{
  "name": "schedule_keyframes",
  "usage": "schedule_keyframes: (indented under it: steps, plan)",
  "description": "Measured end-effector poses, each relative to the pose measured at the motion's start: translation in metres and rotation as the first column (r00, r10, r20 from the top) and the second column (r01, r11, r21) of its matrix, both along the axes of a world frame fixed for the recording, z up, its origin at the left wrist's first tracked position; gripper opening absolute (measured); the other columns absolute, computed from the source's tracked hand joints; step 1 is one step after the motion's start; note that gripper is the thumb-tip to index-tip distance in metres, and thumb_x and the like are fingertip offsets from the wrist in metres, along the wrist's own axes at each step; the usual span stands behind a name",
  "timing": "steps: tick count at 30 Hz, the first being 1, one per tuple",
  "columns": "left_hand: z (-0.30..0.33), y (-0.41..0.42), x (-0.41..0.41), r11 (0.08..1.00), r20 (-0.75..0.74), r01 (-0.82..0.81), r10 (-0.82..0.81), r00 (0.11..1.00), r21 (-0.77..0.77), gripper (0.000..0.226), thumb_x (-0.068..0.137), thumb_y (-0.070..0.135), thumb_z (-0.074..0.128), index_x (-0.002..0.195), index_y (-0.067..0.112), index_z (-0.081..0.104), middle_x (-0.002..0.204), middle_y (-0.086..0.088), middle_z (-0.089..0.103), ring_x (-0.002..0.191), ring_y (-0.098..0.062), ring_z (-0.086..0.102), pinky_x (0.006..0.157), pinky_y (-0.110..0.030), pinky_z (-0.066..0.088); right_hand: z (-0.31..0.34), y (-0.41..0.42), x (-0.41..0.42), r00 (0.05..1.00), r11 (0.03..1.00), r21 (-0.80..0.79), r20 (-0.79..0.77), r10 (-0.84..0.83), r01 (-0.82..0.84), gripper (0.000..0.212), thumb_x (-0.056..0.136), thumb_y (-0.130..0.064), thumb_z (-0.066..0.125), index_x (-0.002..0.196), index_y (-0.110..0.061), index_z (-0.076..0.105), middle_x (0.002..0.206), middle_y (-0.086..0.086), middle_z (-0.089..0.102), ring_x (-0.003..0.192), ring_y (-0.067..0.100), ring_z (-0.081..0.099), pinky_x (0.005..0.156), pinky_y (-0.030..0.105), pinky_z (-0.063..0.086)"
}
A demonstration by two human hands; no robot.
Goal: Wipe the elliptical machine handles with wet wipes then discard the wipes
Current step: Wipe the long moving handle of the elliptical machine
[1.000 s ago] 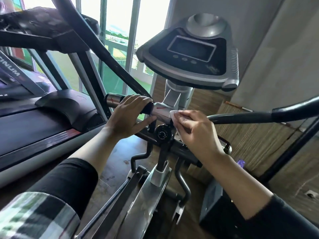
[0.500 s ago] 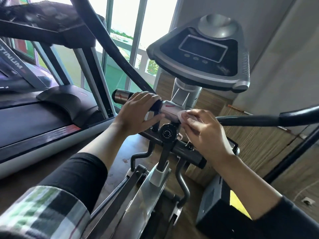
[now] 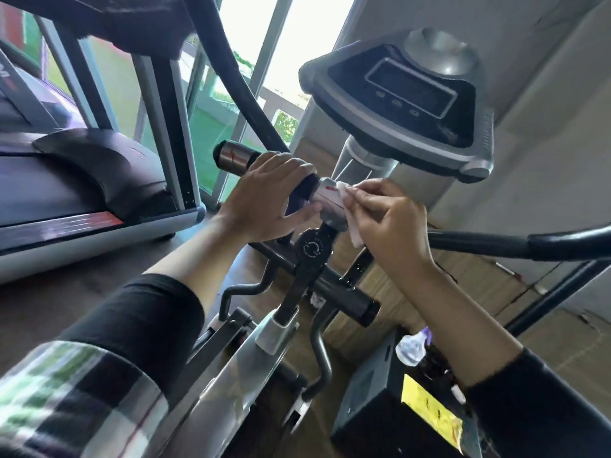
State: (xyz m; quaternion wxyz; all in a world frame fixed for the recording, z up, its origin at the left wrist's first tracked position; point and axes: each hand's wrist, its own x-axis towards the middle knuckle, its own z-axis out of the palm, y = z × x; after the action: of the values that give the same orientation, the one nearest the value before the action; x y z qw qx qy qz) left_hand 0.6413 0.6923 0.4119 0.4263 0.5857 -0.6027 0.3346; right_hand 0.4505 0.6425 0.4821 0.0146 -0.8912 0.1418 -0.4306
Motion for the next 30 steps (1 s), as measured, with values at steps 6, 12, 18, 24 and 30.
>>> schedule_keyframes:
  steps: [6,12,18,24,30]
  plan:
    - [0.002,0.005,-0.002,1.0,0.017,-0.006,0.006,1.0,0.015,0.052,0.091,0.051,0.048,0.116,0.006,0.059,0.112,-0.006,0.064,0.107,-0.026,0.058,0.104,-0.037,0.037,0.007,0.004,0.002,0.997,0.998,0.029,-0.06,-0.048,0.05,0.02,0.086,-0.018,0.069,0.098,-0.003,0.072,0.088,-0.007,0.067,0.067,-0.001,0.061,0.064,0.001,0.045]
    - [0.003,0.005,0.001,0.999,0.029,-0.009,0.008,1.0,0.038,0.054,0.092,0.051,0.047,0.119,0.006,0.058,0.116,-0.007,0.064,0.11,-0.027,0.058,0.105,-0.038,0.038,0.019,-0.001,0.024,0.987,0.988,0.114,-0.137,-0.088,0.104,0.017,0.086,-0.015,0.067,0.098,-0.004,0.073,0.087,-0.002,0.069,0.067,-0.002,0.057,0.058,0.002,0.041]
    - [0.001,0.006,0.005,0.999,0.048,0.03,-0.032,0.998,0.04,0.046,0.096,0.039,0.042,0.122,0.004,0.057,0.117,-0.008,0.062,0.111,-0.027,0.055,0.105,-0.038,0.037,0.012,0.003,0.012,0.991,0.995,0.071,-0.115,-0.062,0.071,0.018,0.086,-0.016,0.069,0.096,-0.002,0.073,0.086,-0.006,0.067,0.072,-0.004,0.062,0.065,0.004,0.047]
    - [0.0,0.005,0.011,0.998,0.066,0.064,-0.066,0.996,0.025,0.037,0.098,0.025,0.039,0.123,0.003,0.056,0.121,-0.009,0.06,0.112,-0.027,0.054,0.105,-0.034,0.034,0.007,0.001,0.01,0.993,0.998,0.052,-0.112,-0.025,0.031,0.02,0.085,-0.017,0.07,0.099,-0.004,0.072,0.099,-0.004,0.068,0.085,-0.005,0.06,0.079,0.001,0.043]
    - [-0.002,0.001,0.013,0.999,0.068,0.041,-0.04,0.997,-0.013,0.038,0.098,0.025,0.041,0.123,0.001,0.055,0.12,-0.012,0.06,0.112,-0.029,0.054,0.105,-0.037,0.036,0.005,0.0,0.02,0.993,0.999,-0.052,-0.119,-0.008,0.002,0.02,0.086,-0.018,0.069,0.097,-0.001,0.072,0.098,-0.001,0.067,0.085,0.005,0.062,0.082,0.009,0.049]
